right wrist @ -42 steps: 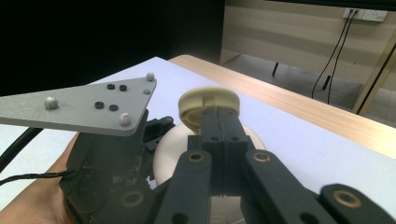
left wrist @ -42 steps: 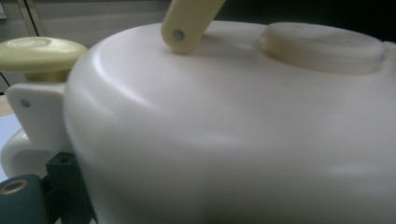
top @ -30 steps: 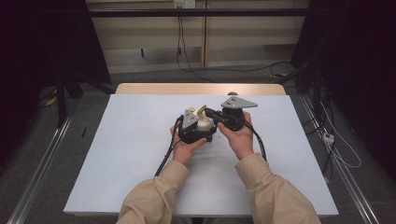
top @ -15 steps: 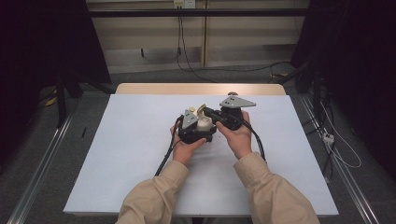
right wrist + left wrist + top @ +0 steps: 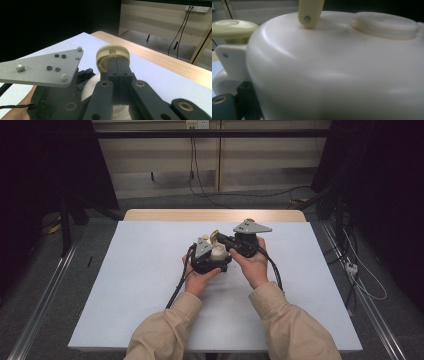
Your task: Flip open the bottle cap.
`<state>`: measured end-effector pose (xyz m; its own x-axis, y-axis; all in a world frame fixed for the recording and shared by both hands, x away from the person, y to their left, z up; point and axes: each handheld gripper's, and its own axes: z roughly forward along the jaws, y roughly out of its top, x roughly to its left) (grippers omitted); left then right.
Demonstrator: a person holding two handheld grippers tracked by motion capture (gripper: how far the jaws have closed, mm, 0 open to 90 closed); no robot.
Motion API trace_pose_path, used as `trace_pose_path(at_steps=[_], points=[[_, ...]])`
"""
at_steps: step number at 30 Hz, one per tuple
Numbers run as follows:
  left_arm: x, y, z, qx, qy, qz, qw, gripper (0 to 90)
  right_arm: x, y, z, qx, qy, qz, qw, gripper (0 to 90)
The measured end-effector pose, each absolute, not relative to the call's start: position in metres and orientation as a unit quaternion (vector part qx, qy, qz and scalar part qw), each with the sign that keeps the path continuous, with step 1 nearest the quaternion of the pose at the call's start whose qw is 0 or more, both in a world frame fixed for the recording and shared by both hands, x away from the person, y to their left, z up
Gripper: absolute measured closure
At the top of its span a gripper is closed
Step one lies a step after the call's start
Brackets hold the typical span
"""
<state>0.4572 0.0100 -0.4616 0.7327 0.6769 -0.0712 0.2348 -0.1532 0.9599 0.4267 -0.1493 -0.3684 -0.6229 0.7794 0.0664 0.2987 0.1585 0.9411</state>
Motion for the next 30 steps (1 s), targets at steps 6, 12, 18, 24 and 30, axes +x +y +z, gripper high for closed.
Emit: trace_pose_path(at_steps=[6, 12, 18, 24, 30], points=[[0.4572, 0.0100, -0.4617, 0.734, 0.310, 0.193, 0.572, 5.6, 0.4276, -0.1493, -0.3693, 0.372, 0.728, 0.531, 0.225, 90.0], [0.4572, 0.0100, -0.4616, 0.734, 0.311, 0.194, 0.572, 5.6, 0.4286, -0.1486, -0.3700, 0.373, 0.725, 0.535, 0.223, 90.0], [0.4573, 0.0100, -0.4616, 0.734, 0.310, 0.193, 0.572, 5.6, 0.4298, -0.1468, -0.3708, 0.373, 0.725, 0.533, 0.226, 90.0], [0.4572, 0.0100, -0.4616, 0.734, 0.311, 0.193, 0.572, 5.6, 0.4315, -0.1460, -0.3709, 0.374, 0.724, 0.534, 0.226, 90.0], [0.4572, 0.0100, -0.4616, 0.734, 0.310, 0.194, 0.572, 5.6, 0.4326, -0.1460, -0.3698, 0.372, 0.724, 0.535, 0.227, 90.0]])
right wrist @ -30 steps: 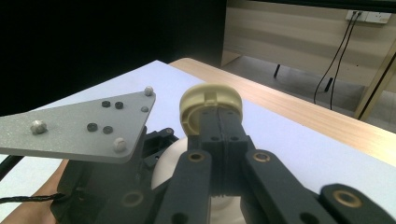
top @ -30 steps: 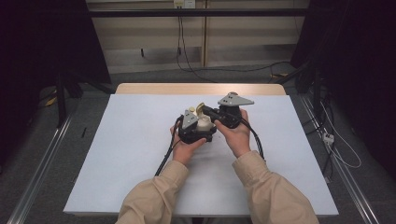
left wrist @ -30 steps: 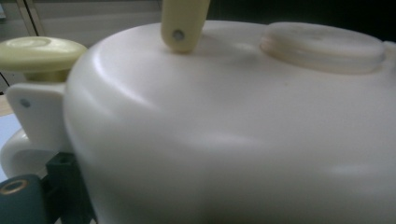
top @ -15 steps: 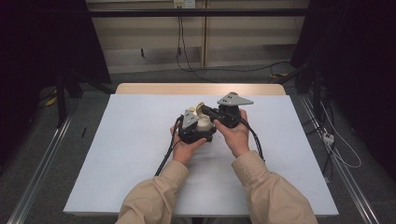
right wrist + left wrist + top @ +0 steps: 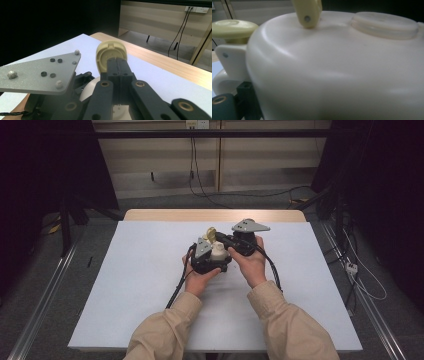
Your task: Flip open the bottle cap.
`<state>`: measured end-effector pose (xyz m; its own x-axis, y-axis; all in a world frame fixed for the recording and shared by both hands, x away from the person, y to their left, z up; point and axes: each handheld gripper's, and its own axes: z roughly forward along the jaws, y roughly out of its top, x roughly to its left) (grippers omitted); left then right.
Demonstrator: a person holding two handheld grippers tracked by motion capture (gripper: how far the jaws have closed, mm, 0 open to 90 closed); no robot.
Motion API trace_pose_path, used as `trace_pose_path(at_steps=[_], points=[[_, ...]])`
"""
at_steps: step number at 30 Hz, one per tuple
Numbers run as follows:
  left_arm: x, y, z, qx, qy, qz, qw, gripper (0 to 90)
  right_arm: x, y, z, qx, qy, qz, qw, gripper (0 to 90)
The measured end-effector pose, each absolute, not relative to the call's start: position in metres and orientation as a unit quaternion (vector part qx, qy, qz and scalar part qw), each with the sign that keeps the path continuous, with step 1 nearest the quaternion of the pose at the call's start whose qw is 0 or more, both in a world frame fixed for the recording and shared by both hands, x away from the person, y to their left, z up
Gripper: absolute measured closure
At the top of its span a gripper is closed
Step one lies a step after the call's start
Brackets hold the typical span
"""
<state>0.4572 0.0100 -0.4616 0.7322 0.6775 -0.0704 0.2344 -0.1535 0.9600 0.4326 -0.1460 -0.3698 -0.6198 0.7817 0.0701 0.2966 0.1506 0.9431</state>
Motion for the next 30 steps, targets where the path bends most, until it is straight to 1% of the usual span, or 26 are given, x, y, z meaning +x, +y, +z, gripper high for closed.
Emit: trace_pose_path(at_steps=[15, 17, 18, 20, 21, 22, 23, 24, 25, 27, 29, 30], points=[[0.457, 0.010, -0.462, 0.734, 0.311, 0.193, 0.572, 5.2, 0.431, -0.148, -0.370, 0.371, 0.723, 0.538, 0.223, 90.0], [0.457, 0.010, -0.462, 0.735, 0.310, 0.192, 0.572, 4.5, 0.430, -0.151, -0.369, 0.373, 0.720, 0.540, 0.227, 88.3], [0.457, 0.011, -0.462, 0.735, 0.310, 0.192, 0.572, 4.4, 0.429, -0.152, -0.370, 0.371, 0.719, 0.543, 0.226, 86.0], [0.457, 0.010, -0.462, 0.735, 0.309, 0.191, 0.572, 4.0, 0.427, -0.155, -0.370, 0.371, 0.719, 0.540, 0.230, 77.6], [0.457, 0.010, -0.462, 0.735, 0.310, 0.190, 0.573, 3.4, 0.425, -0.157, -0.370, 0.371, 0.719, 0.541, 0.230, 76.9], [0.457, 0.010, -0.462, 0.736, 0.309, 0.190, 0.572, 3.2, 0.425, -0.158, -0.371, 0.369, 0.717, 0.548, 0.223, 72.8], [0.457, 0.010, -0.462, 0.736, 0.308, 0.190, 0.572, 3.2, 0.423, -0.160, -0.371, 0.373, 0.717, 0.546, 0.220, 66.6], [0.457, 0.011, -0.462, 0.737, 0.306, 0.189, 0.572, 2.9, 0.422, -0.161, -0.372, 0.375, 0.717, 0.543, 0.223, 63.8], [0.457, 0.011, -0.462, 0.738, 0.307, 0.188, 0.571, 2.9, 0.420, -0.163, -0.373, 0.374, 0.716, 0.547, 0.220, 63.5], [0.457, 0.011, -0.462, 0.741, 0.307, 0.188, 0.567, 2.9, 0.417, -0.166, -0.374, 0.380, 0.713, 0.546, 0.223, 55.8], [0.457, 0.011, -0.462, 0.743, 0.308, 0.186, 0.564, 2.3, 0.415, -0.168, -0.377, 0.379, 0.713, 0.548, 0.217, 52.7], [0.457, 0.012, -0.462, 0.745, 0.309, 0.184, 0.563, 2.4, 0.413, -0.169, -0.378, 0.382, 0.714, 0.544, 0.219, 47.9]])
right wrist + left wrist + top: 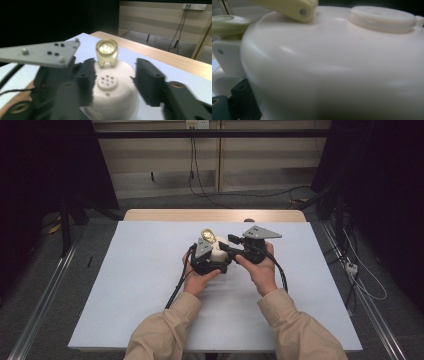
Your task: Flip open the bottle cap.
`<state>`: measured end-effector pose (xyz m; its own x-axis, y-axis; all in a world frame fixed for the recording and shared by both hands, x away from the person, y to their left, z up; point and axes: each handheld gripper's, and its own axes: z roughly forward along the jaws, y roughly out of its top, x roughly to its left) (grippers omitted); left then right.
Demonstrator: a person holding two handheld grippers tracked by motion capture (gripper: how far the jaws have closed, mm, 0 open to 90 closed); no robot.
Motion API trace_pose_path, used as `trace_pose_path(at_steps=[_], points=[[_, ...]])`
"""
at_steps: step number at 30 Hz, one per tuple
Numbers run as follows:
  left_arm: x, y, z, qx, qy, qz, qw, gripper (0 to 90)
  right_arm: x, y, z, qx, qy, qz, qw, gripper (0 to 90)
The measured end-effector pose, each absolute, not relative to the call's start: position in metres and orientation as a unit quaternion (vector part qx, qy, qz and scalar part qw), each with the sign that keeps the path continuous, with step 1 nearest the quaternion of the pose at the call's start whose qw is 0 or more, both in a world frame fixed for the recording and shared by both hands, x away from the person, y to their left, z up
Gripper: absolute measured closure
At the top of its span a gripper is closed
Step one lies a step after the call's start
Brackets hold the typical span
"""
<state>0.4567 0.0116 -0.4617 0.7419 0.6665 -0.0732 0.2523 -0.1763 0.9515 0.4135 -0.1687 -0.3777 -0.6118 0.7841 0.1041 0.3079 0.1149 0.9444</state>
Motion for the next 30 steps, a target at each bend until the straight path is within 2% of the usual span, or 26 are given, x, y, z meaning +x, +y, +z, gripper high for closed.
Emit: trace_pose_path(at_steps=[4, 14, 19, 30], points=[[0.458, 0.014, -0.462, 0.747, 0.313, 0.172, 0.561, 2.7, 0.409, -0.171, -0.382, 0.382, 0.716, 0.540, 0.223, 36.5], [0.454, 0.018, -0.461, 0.756, 0.330, 0.160, 0.543, 3.7, 0.389, -0.181, -0.387, 0.386, 0.711, 0.541, 0.228, 24.6], [0.453, 0.020, -0.461, 0.759, 0.334, 0.146, 0.540, 2.9, 0.380, -0.191, -0.394, 0.389, 0.716, 0.533, 0.229, 21.8], [0.448, 0.018, -0.461, 0.772, 0.339, 0.159, 0.514, 2.4, 0.362, -0.209, -0.409, 0.396, 0.708, 0.537, 0.232, 19.4]])
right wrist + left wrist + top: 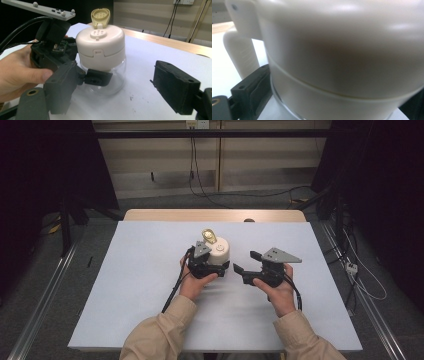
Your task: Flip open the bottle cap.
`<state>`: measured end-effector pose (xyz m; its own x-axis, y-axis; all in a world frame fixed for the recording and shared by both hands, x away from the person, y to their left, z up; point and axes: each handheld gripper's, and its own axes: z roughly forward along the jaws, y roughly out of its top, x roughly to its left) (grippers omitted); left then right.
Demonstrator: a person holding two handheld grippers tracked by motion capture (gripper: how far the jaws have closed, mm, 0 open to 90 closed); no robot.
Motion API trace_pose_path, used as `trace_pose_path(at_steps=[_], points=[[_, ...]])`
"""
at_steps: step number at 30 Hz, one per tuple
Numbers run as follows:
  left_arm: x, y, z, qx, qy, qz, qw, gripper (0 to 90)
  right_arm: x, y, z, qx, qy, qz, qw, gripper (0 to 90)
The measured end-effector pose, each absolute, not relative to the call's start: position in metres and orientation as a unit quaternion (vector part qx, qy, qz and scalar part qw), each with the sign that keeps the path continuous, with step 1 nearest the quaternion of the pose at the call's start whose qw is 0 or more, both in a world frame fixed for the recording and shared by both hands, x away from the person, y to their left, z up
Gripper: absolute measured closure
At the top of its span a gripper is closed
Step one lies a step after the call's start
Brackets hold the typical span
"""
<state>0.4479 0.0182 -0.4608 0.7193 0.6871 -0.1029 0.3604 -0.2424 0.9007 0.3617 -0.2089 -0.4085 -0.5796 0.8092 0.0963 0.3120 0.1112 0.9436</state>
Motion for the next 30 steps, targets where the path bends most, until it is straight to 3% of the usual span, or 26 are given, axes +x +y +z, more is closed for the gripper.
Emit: trace_pose_path(at_steps=[8, 13, 30], points=[[0.443, 0.021, -0.461, 0.802, 0.340, 0.156, 0.466, 3.9, 0.351, -0.218, -0.414, 0.395, 0.707, 0.538, 0.235, 18.3], [0.432, 0.038, -0.459, 0.799, 0.332, 0.137, 0.482, 5.6, 0.343, -0.223, -0.421, 0.397, 0.711, 0.532, 0.233, 16.9], [0.380, 0.154, -0.439, 0.791, 0.308, 0.156, 0.504, 4.4, 0.312, -0.241, -0.441, 0.411, 0.714, 0.513, 0.241, 9.4]])
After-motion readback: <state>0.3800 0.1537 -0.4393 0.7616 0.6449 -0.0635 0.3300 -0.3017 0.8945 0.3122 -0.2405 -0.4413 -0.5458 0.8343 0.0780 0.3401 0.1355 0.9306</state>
